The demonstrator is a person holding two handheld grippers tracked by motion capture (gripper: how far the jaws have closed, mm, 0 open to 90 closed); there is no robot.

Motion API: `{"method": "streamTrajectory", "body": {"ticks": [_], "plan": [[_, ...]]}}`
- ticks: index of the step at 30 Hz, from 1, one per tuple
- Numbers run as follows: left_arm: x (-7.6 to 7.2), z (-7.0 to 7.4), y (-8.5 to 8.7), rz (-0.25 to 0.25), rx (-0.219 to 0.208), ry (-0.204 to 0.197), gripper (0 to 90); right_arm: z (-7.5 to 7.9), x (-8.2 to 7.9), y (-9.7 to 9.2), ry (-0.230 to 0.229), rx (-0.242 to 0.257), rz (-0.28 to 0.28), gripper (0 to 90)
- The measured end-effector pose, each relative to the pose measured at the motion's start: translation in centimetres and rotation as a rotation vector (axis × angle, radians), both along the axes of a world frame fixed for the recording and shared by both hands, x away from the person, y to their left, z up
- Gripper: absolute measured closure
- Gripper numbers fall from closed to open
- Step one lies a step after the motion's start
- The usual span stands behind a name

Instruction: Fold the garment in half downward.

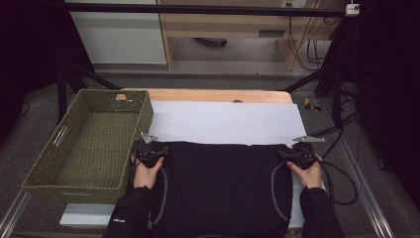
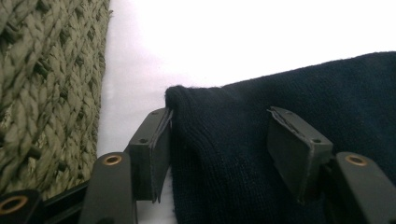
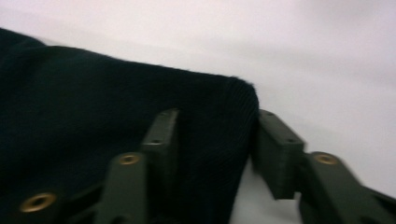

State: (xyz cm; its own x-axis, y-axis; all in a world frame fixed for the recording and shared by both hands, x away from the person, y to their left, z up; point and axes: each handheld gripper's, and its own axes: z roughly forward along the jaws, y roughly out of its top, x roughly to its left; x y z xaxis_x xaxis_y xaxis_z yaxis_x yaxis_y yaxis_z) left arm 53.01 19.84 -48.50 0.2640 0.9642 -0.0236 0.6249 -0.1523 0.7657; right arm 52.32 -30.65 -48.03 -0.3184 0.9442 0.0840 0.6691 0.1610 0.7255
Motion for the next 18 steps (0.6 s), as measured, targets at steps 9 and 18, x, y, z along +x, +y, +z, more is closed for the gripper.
{"method": "streamTrajectory", "body": {"ticks": [9, 18], "plan": [[-0.4, 0.5, -0.4, -0.036, -0.019, 0.023, 80.5, 0.3, -0.2, 0.1, 0.027, 0.041, 0.037, 83.7], [-0.2, 1.3, -0.6, -0.016, 0.051, -0.043, 83.8, 1.0, 0.1, -0.6, 0.000, 0.032, 0.024, 85.1]]}}
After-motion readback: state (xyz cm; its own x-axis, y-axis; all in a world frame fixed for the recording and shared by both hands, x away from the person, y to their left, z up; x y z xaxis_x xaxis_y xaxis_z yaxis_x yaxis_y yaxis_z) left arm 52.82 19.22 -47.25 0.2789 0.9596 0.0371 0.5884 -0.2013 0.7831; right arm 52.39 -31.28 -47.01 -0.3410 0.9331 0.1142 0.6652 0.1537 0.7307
